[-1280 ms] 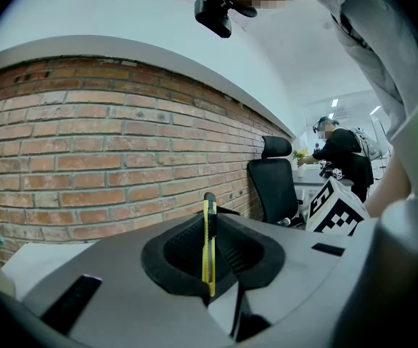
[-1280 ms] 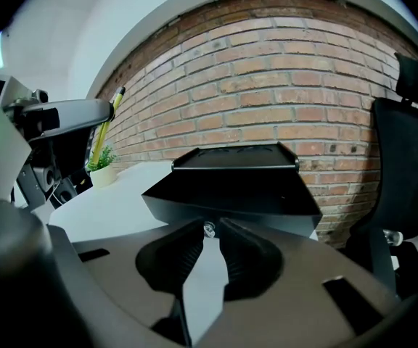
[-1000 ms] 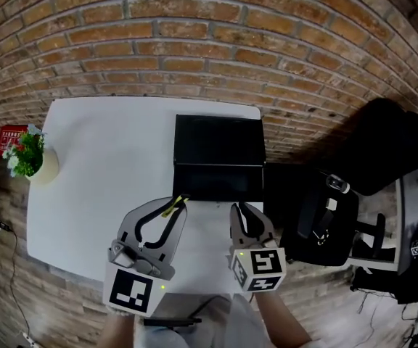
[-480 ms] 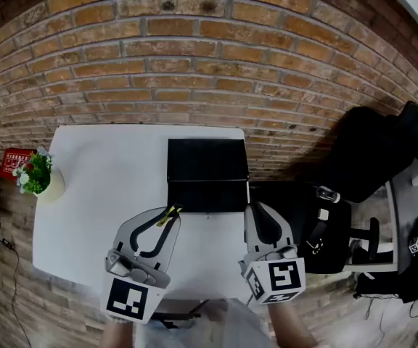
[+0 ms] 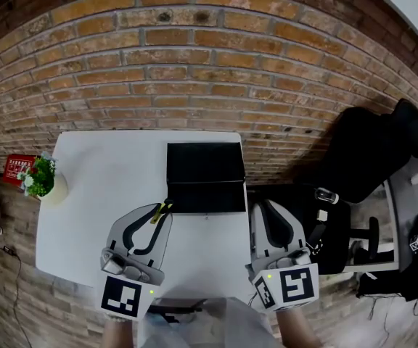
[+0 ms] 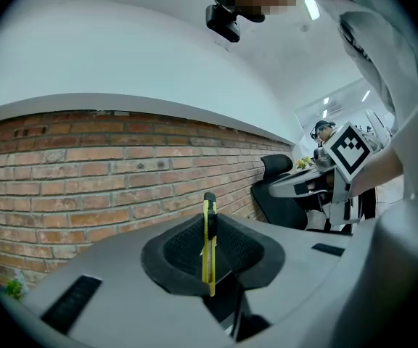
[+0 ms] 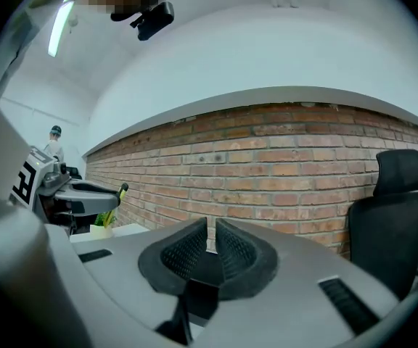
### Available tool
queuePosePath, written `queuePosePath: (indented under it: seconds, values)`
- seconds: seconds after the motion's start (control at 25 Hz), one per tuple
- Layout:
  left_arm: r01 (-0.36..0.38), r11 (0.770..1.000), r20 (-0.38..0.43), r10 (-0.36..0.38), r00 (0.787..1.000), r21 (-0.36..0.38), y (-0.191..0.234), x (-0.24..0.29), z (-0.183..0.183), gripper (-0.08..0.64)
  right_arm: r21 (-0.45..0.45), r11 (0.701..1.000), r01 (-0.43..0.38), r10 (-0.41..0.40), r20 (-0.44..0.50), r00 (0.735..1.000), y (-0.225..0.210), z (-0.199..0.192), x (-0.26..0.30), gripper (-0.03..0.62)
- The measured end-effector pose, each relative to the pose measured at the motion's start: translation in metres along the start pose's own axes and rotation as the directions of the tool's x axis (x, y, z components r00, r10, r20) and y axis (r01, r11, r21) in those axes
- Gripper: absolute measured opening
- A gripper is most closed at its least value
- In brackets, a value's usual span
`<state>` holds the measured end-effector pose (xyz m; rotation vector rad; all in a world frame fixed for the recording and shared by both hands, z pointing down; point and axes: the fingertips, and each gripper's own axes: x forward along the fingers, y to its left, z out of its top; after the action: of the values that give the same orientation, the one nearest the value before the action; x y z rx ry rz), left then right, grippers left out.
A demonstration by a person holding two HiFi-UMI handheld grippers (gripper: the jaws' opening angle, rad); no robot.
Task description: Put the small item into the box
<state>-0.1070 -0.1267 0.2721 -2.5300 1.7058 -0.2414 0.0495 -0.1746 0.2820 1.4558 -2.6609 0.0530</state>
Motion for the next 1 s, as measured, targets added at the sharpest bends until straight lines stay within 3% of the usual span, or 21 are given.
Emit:
queuePosePath:
  seconds: [0.2, 0.52, 0.8, 1.0]
  values:
    - [0.008, 1.000, 0.001, -0.008, 1.000, 0.006, -0.001, 0.001, 0.001, 0.066, -0.041, 0.999, -0.004, 0.004, -0.007, 1.000, 0.006, 0.002, -0.001, 0.063]
    - [0.047, 0.998, 0.000, -0.047, 0.999, 0.032, -0.002, 0.012, -0.002, 0.066, -0.025, 1.000, 0.014, -0.015, -0.022, 1.000, 0.003, -0.004, -0.005, 0.063]
    - [0.158, 0.974, -0.014, -0.158, 0.987, 0.161, -0.010, 0.044, -0.014, 0.066, -0.012, 0.999, 0.048, -0.049, -0.042, 0.998, -0.003, -0.012, -0.009, 0.063]
    - [0.223, 0.965, -0.044, -0.219, 0.975, 0.135, -0.018, 0.071, -0.035, 0.066, 0.000, 0.996, 0.087, -0.087, -0.064, 0.994, -0.011, -0.020, -0.014, 0.063]
